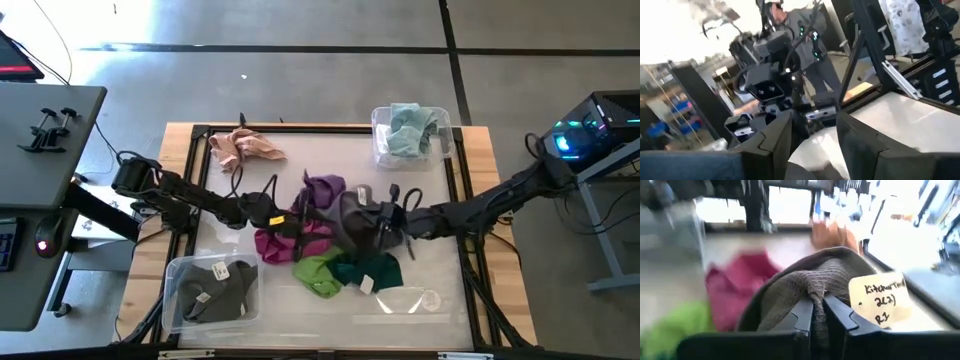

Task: Sort towels by color in basket
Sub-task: Put the gray towel into the bottom transparent bin

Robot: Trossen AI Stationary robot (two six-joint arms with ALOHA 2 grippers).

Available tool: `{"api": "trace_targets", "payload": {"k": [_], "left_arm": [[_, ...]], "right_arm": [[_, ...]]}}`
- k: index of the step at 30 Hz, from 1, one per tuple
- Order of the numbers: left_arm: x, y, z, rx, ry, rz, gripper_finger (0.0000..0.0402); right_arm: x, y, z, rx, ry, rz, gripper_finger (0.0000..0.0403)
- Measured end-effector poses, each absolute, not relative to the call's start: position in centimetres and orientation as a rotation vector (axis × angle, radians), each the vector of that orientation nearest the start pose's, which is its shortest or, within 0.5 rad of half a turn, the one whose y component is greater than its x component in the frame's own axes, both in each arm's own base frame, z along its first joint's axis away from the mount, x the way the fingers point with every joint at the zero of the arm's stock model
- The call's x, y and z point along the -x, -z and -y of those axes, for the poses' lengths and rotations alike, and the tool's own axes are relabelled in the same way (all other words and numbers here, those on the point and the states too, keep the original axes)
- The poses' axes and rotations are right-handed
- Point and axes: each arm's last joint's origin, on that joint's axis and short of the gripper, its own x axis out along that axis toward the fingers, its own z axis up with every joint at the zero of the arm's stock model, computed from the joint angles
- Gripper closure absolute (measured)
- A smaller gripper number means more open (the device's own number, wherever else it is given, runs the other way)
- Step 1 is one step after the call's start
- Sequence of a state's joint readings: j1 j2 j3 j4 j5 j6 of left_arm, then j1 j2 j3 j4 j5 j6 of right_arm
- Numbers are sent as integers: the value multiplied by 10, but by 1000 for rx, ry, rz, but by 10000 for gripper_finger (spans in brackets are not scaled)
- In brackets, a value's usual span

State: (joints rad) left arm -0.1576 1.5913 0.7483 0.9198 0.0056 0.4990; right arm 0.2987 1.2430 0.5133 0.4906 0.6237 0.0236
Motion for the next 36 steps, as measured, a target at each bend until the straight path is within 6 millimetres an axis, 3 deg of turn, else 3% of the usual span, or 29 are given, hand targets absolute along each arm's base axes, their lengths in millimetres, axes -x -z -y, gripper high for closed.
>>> {"api": "trace_targets", "payload": {"k": [6,15,25,36], "left_arm": [[-326,-232,47,-604,123,120,204],[-328,-223,38,-773,33,16,126],[-338,-201,18,-913,-174,-143,117],[-341,-194,17,-750,-30,-98,117]], "right_arm": [[-248,-228,-44,51,210,-64,390],[-260,-224,-21,-1,80,-35,387],[-265,-219,-14,-72,-21,-43,387],[-265,-221,-13,-72,-93,-22,387]]}}
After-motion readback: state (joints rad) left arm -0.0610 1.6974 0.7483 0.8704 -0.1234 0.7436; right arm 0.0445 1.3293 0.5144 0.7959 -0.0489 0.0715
